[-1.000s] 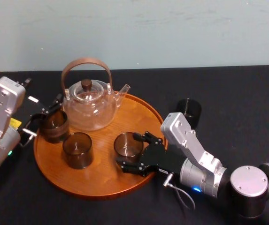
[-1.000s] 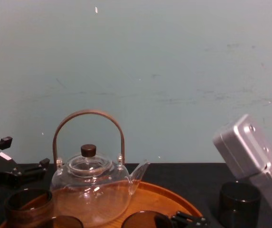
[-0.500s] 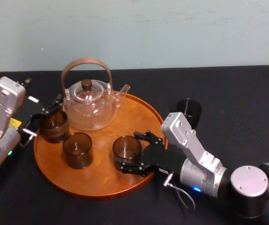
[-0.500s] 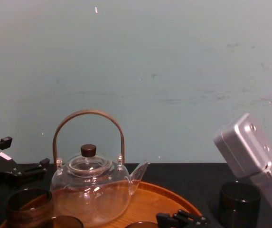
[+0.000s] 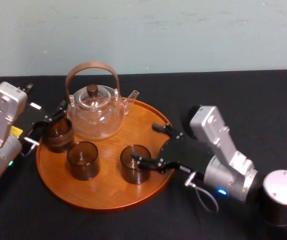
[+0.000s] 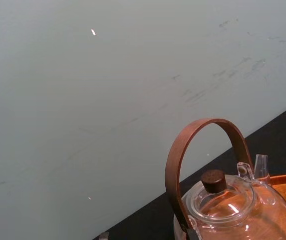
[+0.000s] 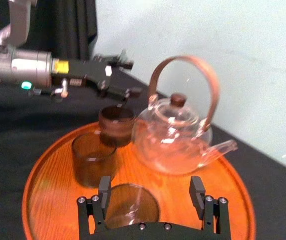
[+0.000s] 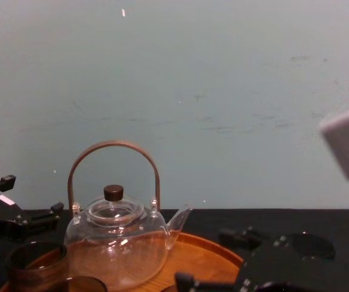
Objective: Pick up the glass from the table and place it on the tray.
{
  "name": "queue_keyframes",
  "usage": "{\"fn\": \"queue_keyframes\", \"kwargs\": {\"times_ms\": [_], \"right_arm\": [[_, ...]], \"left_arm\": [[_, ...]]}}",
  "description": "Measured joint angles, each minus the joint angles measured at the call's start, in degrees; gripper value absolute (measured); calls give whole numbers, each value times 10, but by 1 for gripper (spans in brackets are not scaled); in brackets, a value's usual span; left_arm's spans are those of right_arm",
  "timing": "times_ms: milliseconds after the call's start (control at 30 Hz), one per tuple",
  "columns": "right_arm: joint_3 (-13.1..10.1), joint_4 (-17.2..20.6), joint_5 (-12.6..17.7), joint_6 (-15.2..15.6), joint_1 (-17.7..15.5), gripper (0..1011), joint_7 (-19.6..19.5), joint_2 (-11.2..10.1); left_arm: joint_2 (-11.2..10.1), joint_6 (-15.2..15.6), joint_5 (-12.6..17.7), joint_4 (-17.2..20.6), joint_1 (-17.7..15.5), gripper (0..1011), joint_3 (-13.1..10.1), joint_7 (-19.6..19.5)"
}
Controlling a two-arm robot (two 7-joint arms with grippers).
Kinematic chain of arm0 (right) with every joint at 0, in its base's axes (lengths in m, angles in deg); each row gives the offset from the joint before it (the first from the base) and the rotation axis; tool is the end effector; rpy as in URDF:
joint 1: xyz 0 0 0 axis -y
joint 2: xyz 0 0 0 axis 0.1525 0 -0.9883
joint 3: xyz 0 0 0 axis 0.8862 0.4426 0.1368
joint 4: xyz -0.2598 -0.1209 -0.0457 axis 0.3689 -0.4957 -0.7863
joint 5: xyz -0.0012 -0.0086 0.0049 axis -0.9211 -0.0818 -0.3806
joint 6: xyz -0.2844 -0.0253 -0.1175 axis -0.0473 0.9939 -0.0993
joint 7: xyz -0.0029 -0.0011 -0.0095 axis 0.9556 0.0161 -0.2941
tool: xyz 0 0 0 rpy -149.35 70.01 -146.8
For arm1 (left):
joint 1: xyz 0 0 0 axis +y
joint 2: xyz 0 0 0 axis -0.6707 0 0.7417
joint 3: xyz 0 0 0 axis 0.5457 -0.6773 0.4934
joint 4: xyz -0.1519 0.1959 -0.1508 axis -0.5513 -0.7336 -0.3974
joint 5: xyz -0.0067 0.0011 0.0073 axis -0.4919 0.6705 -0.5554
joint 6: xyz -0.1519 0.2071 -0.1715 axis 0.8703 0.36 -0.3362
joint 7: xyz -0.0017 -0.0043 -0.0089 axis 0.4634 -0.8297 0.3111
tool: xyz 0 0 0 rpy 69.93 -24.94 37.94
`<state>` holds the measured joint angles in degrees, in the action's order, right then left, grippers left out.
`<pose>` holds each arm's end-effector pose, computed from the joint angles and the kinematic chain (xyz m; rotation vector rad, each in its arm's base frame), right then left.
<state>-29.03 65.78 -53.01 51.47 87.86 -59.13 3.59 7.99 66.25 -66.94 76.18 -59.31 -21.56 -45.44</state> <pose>0.3281 0.0261 -0.2942 -0.2046 -0.0913 -0.6578 0.3581 0.0827 -0.3022 0.3045 -0.2850 1.2479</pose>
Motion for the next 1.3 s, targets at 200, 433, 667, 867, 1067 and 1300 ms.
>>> {"fn": "queue_keyframes", "kwargs": {"times_ms": [200,433,667,867,1067,1300], "right_arm": [[-30,39,26,-14,-25,1002,-3,-20],[-66,74,49,-33,-79,1002,-8,-57],[-113,76,65,-59,-141,1002,-16,-91],[-157,53,80,-69,-162,1002,-31,-94],[-184,36,87,-72,-164,1002,-38,-89],[-193,4,88,-51,-136,1002,-43,-73]], "left_arm": [[0,0,0,0,0,1001,0,0],[0,0,0,0,0,1001,0,0],[0,0,0,0,0,1001,0,0],[0,0,0,0,0,1001,0,0],[0,0,0,0,0,1001,0,0],[0,0,0,0,0,1001,0,0]]}}
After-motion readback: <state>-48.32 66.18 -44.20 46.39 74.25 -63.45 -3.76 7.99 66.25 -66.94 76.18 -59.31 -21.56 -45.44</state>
